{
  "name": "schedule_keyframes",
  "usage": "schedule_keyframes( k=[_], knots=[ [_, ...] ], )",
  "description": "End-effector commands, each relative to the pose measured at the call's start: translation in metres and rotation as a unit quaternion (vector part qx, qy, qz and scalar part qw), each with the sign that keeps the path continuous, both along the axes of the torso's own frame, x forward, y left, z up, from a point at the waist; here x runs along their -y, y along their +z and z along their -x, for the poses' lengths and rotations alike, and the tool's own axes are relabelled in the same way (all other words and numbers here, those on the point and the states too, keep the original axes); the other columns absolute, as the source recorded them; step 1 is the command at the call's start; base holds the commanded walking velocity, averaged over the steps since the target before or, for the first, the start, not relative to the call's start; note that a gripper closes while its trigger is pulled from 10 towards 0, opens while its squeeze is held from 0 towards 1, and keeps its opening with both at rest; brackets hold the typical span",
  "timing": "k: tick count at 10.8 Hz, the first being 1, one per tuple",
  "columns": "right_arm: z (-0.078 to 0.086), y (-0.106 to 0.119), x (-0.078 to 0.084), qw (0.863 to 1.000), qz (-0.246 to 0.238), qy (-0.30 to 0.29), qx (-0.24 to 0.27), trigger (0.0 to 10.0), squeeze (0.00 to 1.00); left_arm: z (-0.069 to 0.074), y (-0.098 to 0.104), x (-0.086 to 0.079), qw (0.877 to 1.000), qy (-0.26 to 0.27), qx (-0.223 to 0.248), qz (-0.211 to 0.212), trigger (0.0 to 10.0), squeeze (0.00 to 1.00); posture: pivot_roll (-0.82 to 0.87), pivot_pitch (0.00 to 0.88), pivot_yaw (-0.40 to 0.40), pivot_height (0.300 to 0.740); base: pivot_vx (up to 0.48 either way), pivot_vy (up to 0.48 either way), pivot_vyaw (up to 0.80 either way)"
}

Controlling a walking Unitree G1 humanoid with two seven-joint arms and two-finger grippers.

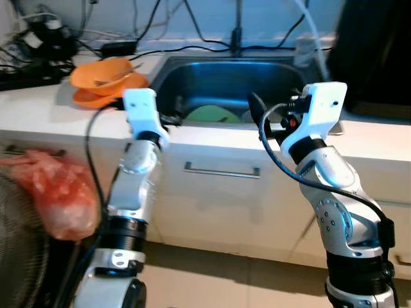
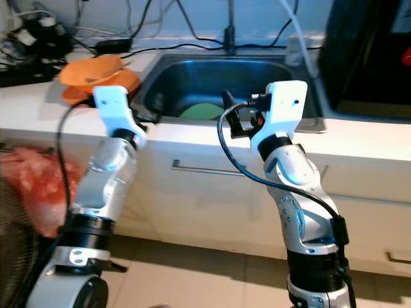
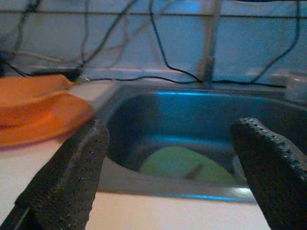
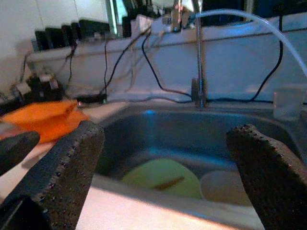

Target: Kitchen organization

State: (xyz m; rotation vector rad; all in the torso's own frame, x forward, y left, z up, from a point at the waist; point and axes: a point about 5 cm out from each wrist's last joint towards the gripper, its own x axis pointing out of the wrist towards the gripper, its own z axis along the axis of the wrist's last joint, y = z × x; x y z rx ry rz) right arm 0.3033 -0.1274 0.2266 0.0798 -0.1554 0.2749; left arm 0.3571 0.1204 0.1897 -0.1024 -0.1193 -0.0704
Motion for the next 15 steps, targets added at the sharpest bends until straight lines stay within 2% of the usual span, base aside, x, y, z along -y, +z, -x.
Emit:
schedule_keyframes(
  k=[1,5,7,9,15],
  knots=[
    [0.002,0.000,-0.005,1.000,0.007,0.021,-0.007,10.0,0.00,0.003,-0.002,-0.002,1.000,0.004,0.001,0.005,10.0,0.00,-0.03,0.025,0.016,0.740,0.000,0.000,0.00],
    [0.005,-0.008,-0.014,0.998,0.015,0.052,-0.032,10.0,0.00,0.013,-0.012,0.000,1.000,0.019,-0.007,0.012,10.0,0.00,-0.02,0.066,-0.018,0.740,0.000,0.000,0.00],
    [0.002,-0.005,-0.015,0.998,0.010,0.048,-0.026,10.0,0.00,0.010,-0.006,0.003,1.000,0.004,0.004,0.013,10.0,0.00,-0.01,0.047,-0.003,0.740,0.000,0.000,0.00],
    [-0.001,-0.002,-0.014,0.999,0.006,0.041,-0.018,10.0,0.00,0.004,0.000,-0.002,1.000,0.001,0.007,0.004,10.0,0.00,0.00,0.039,0.024,0.740,0.000,0.000,0.00],
    [0.000,-0.003,-0.017,0.999,0.002,0.039,-0.010,10.0,0.00,0.003,-0.007,-0.011,1.000,0.003,-0.006,0.016,10.0,0.00,-0.01,0.014,0.031,0.740,0.000,0.000,0.00]
  ],
)
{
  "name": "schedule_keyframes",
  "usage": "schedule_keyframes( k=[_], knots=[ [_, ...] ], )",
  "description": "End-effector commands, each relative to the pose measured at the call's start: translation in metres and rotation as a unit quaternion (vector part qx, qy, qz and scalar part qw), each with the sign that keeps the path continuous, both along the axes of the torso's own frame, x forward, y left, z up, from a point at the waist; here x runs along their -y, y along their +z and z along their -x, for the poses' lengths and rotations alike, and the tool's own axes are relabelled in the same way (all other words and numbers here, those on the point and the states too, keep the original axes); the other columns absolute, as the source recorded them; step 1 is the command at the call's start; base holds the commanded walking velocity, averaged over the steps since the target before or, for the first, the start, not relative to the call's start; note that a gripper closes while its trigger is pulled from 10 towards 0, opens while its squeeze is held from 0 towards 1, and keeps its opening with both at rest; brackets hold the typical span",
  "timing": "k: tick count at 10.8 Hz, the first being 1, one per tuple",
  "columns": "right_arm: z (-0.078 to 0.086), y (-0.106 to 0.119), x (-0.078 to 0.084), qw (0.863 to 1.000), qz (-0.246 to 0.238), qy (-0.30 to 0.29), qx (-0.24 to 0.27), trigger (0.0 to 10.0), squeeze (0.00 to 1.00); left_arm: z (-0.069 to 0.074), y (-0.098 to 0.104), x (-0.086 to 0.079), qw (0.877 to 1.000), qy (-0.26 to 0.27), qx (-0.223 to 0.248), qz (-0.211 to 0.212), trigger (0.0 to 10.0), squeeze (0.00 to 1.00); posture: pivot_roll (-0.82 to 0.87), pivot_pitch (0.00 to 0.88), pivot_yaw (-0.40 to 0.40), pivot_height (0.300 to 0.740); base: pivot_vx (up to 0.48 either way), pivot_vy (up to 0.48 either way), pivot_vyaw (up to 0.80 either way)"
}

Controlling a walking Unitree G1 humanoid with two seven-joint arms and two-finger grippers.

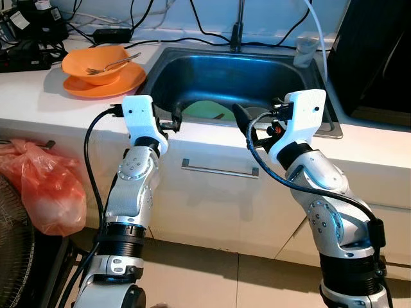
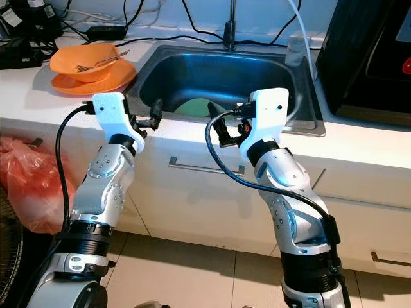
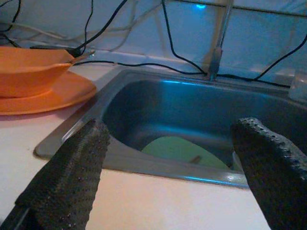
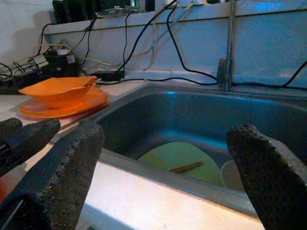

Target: Kitchen organization

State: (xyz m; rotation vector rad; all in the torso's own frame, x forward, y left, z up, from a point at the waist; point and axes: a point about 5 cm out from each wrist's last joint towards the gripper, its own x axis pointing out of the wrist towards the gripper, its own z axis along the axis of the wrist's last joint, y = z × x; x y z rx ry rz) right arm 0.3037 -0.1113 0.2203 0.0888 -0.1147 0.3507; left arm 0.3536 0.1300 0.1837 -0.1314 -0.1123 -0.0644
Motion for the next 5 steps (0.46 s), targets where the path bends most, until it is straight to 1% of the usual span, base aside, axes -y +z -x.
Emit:
schedule_keyframes(
  k=[1,2,4,5],
  knots=[
    [-0.0002,0.0049,-0.0005,1.000,0.000,0.000,0.010,10.0,0.00,-0.0019,-0.0003,0.0000,1.000,0.000,-0.005,0.011,10.0,0.00,-0.01,0.016,0.029,0.740,0.000,0.000,0.00],
    [-0.0007,0.0049,0.0009,1.000,0.000,-0.002,0.009,10.0,0.00,-0.0028,0.0013,0.0036,1.000,-0.007,-0.006,0.015,10.0,0.00,-0.01,0.019,0.028,0.740,0.000,0.000,0.00],
    [-0.0017,0.0044,0.0001,1.000,-0.002,-0.003,0.007,10.0,0.00,-0.0038,0.0013,0.0041,1.000,-0.010,-0.010,0.016,10.0,0.00,-0.01,0.019,0.028,0.740,0.000,0.351,0.00],
    [-0.0021,0.0047,-0.0001,1.000,-0.002,-0.004,0.008,10.0,0.00,-0.0043,0.0009,0.0037,1.000,-0.009,-0.012,0.016,10.0,0.00,-0.01,0.017,0.031,0.740,0.000,0.480,0.00]
  ],
)
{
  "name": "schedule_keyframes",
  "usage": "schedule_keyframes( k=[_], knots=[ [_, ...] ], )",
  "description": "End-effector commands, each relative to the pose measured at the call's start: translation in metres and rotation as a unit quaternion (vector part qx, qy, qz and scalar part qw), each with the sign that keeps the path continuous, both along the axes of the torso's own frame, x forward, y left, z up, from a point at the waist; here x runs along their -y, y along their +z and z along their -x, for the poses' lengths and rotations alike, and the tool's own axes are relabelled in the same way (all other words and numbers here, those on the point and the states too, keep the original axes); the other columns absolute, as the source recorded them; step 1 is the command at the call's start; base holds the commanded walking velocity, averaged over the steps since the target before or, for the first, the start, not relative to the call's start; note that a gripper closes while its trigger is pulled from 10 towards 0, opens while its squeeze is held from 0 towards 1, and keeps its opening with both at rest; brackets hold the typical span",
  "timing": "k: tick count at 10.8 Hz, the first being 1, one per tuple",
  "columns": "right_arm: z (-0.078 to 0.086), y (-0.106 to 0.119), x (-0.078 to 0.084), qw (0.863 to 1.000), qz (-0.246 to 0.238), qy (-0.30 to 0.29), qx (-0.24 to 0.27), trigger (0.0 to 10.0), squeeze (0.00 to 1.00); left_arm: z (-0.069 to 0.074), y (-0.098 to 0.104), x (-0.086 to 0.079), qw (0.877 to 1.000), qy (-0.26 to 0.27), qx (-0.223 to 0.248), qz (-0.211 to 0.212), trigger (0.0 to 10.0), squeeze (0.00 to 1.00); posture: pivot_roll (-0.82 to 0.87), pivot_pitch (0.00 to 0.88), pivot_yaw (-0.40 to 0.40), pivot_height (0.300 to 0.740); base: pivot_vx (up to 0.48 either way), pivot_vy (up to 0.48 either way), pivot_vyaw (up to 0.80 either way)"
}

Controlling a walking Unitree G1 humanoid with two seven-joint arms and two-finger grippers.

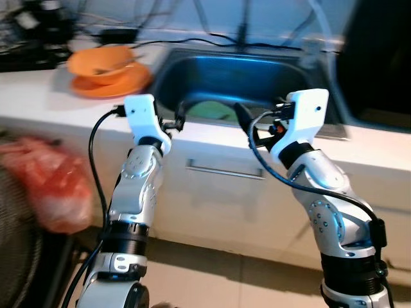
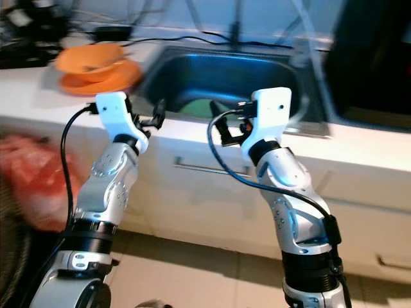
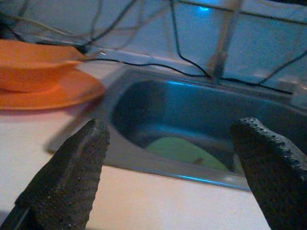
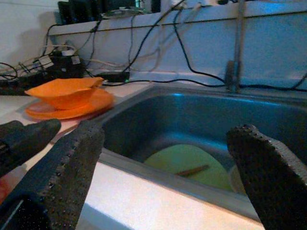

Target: Kitchen organization

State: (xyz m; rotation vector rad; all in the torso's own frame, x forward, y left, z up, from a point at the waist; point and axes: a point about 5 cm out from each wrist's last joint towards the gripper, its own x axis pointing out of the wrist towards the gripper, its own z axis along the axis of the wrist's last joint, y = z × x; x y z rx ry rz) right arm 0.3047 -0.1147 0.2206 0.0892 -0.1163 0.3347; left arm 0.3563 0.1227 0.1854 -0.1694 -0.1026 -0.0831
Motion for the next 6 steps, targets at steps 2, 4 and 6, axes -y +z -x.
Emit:
schedule_keyframes(
  k=[2,4,6],
  knots=[
    [-0.0021,0.0048,-0.0028,1.000,-0.003,0.000,0.009,10.0,0.00,-0.0031,-0.0012,-0.0036,1.000,0.002,-0.011,-0.007,10.0,0.00,-0.01,0.013,0.037,0.740,0.000,0.480,0.00],
    [-0.0026,0.0055,-0.0021,1.000,-0.004,-0.006,0.011,10.0,0.00,-0.0051,0.0001,-0.0033,1.000,0.001,-0.010,-0.015,10.0,0.00,-0.01,0.009,0.045,0.740,0.000,0.240,0.00],
    [-0.0029,0.0064,-0.0005,1.000,-0.005,-0.013,0.014,10.0,0.00,-0.0059,0.0022,-0.0032,0.999,-0.010,-0.003,-0.032,10.0,0.00,-0.01,0.009,0.050,0.740,0.000,0.000,0.00]
  ],
)
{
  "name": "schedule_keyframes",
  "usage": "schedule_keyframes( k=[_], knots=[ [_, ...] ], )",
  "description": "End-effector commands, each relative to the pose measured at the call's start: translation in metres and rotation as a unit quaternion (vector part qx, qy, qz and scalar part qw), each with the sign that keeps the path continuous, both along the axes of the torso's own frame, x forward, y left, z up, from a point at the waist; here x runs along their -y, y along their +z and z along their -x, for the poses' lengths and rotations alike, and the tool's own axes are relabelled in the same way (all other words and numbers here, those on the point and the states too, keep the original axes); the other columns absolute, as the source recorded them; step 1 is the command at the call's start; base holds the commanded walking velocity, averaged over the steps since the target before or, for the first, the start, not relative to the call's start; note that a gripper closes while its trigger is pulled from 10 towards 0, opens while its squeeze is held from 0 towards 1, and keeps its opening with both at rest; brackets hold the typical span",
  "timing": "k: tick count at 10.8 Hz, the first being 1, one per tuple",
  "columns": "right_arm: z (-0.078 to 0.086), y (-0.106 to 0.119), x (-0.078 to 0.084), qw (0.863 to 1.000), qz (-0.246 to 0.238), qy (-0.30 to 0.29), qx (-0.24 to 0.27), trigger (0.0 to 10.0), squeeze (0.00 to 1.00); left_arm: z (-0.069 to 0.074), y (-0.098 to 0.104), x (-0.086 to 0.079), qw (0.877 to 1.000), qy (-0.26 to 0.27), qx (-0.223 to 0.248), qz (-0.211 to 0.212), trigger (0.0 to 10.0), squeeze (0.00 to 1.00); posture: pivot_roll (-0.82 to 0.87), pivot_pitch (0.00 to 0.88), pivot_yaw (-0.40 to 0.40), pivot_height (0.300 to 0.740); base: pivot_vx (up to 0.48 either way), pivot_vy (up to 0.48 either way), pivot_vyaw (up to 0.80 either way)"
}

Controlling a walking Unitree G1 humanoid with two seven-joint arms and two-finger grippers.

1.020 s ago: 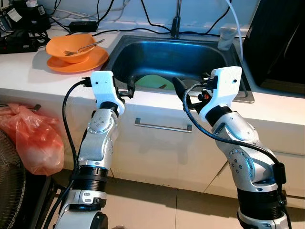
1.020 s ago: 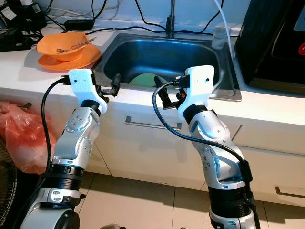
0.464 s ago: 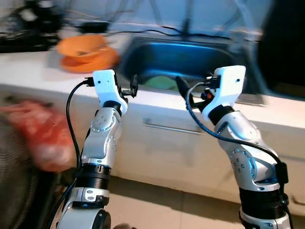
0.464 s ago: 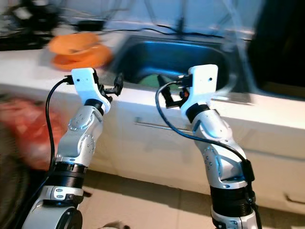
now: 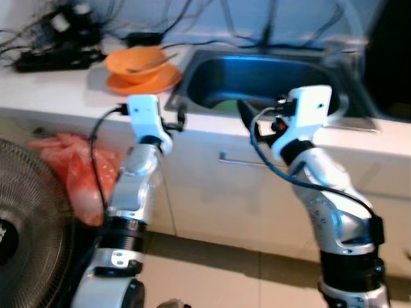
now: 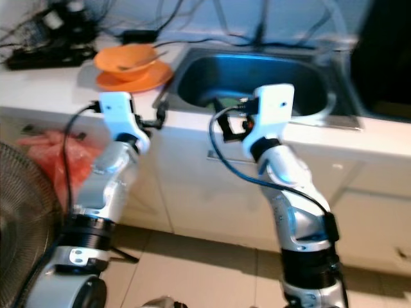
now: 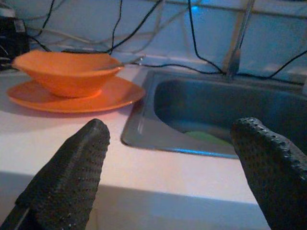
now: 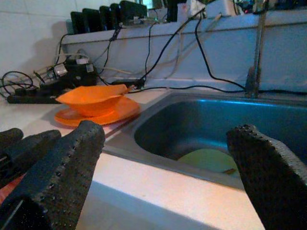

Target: Kitchen organization

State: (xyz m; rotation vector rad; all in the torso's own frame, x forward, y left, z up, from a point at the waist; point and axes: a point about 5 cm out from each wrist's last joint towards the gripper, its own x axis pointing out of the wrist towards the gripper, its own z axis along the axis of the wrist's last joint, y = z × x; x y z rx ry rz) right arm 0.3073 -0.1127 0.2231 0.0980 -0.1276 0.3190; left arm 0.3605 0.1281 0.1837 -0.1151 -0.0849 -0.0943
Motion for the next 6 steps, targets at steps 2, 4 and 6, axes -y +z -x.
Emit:
schedule_keyframes(
  k=[2,4,6],
  knots=[
    [-0.0007,0.0041,0.0021,1.000,0.000,-0.009,0.011,10.0,0.00,-0.0026,0.0050,0.0035,1.000,-0.011,0.006,-0.003,10.0,0.00,-0.01,0.009,0.057,0.740,0.279,0.000,0.00],
    [-0.0004,0.0040,0.0020,1.000,-0.001,-0.010,0.011,10.0,0.00,-0.0023,0.0041,0.0037,1.000,-0.012,0.005,-0.005,10.0,0.00,-0.01,0.009,0.060,0.740,0.480,0.000,0.00],
    [-0.0004,0.0037,0.0035,1.000,-0.001,-0.013,0.012,10.0,0.00,-0.0028,0.0057,0.0039,1.000,-0.013,0.007,-0.006,10.0,0.00,-0.01,0.010,0.065,0.740,0.472,0.000,0.00]
  ],
)
